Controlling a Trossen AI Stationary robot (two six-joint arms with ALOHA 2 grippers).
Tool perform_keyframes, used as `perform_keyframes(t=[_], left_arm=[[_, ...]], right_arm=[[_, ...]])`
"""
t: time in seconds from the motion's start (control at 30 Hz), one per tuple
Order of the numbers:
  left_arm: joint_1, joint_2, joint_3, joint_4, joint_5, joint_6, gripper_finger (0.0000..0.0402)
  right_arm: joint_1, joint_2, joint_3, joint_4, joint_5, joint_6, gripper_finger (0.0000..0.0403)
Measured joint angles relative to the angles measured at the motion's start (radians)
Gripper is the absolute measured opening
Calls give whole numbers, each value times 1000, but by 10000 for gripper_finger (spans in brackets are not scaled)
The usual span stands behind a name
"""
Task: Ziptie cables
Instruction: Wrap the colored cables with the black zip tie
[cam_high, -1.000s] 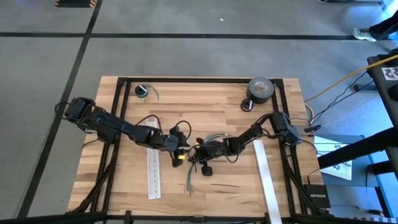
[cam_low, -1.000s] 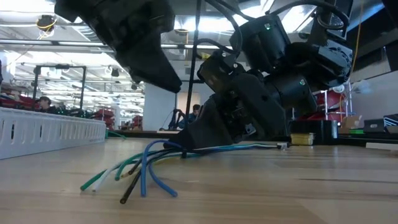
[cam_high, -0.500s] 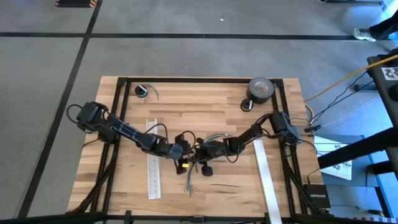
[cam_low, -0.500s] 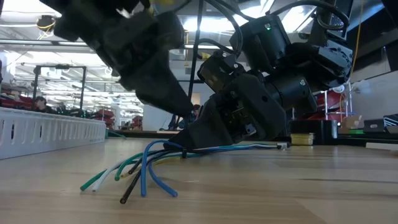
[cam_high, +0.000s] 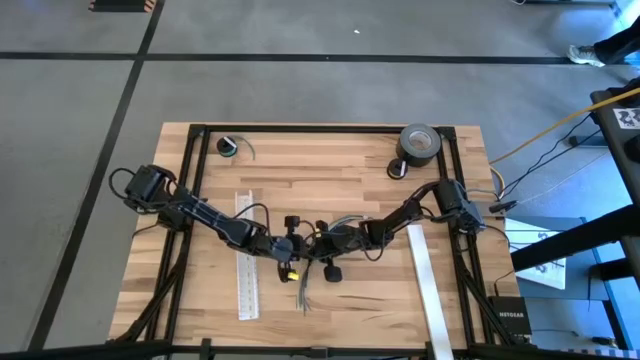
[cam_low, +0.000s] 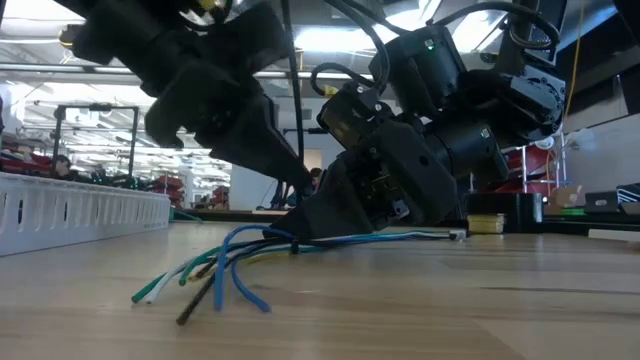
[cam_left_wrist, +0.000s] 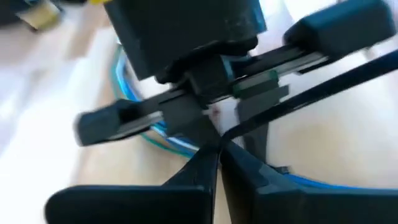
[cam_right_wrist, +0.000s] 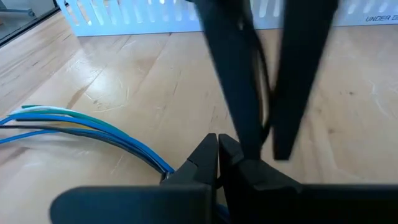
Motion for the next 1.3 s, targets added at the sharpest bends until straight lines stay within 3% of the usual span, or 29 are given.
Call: perform_keyframes(t=[0.13,0.37,0.53,0.77,1.07,1.3], left_arm=[[-6,0,1,-6,-114,130,1],[-40,0,110,-209,-441,429,0],[-44,-4,184,-294,-590,556,0],[-68,-37,223,-412,-723,578,0],[-71,-284,248,-670,-928,483,1],[-73,-353,246,-678,-910,386,1]], right_arm=[[-2,0,0,0,18,0,0],[-2,0,0,0,37,-6,0],[-2,0,0,0,30,-7,0],[0,0,1,-3,13,-7,0],[5,1,0,-4,-15,-8,0],[5,1,0,0,-20,-9,0]])
